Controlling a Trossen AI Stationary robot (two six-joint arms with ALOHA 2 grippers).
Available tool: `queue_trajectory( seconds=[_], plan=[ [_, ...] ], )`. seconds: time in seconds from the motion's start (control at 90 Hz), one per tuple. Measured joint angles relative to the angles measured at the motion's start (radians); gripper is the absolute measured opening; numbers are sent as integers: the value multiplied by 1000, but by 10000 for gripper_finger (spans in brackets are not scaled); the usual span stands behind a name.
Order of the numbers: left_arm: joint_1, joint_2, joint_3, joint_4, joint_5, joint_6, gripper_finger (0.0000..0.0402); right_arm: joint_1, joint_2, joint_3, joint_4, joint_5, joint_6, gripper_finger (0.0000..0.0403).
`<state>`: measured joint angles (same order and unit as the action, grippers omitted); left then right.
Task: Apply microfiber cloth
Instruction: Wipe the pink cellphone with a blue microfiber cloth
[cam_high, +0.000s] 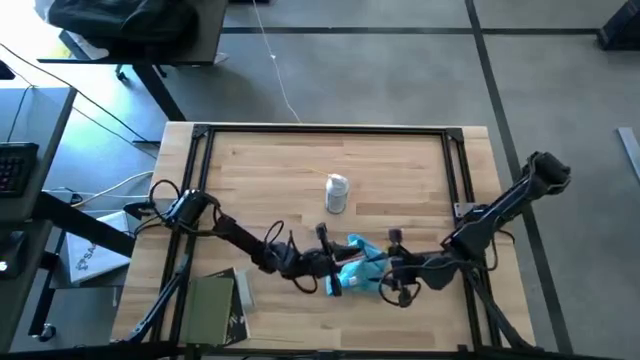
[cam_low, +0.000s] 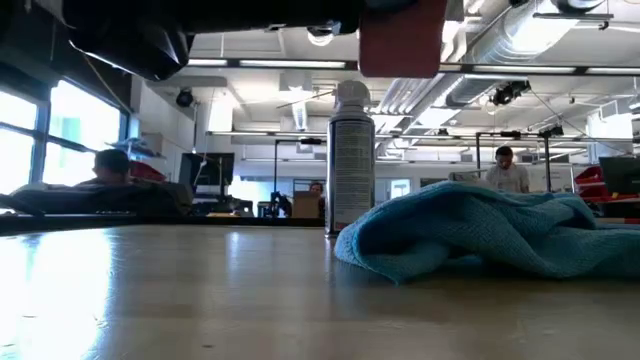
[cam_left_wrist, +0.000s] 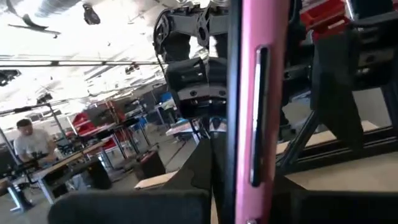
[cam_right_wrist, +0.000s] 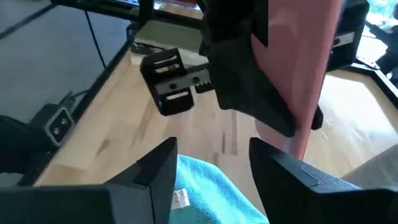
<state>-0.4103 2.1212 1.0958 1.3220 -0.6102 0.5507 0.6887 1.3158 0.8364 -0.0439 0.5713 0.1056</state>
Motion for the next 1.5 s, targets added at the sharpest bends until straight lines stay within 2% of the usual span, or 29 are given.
queue_trajectory(
  seconds=[0.2, 0.489, 1.5],
  plan=[
    [-2, 0, 0, 0, 20, 0, 1, -33, 13, 0, 36, 21, -64, 165],
    [-3, 0, 0, 9, 8, 0, 1, -69, 13, 0, 44, -24, -70, 165],
    [-32, 0, 2, -1, -23, 37, 1, -39, 13, 0, 24, 11, -60, 165]
  ],
)
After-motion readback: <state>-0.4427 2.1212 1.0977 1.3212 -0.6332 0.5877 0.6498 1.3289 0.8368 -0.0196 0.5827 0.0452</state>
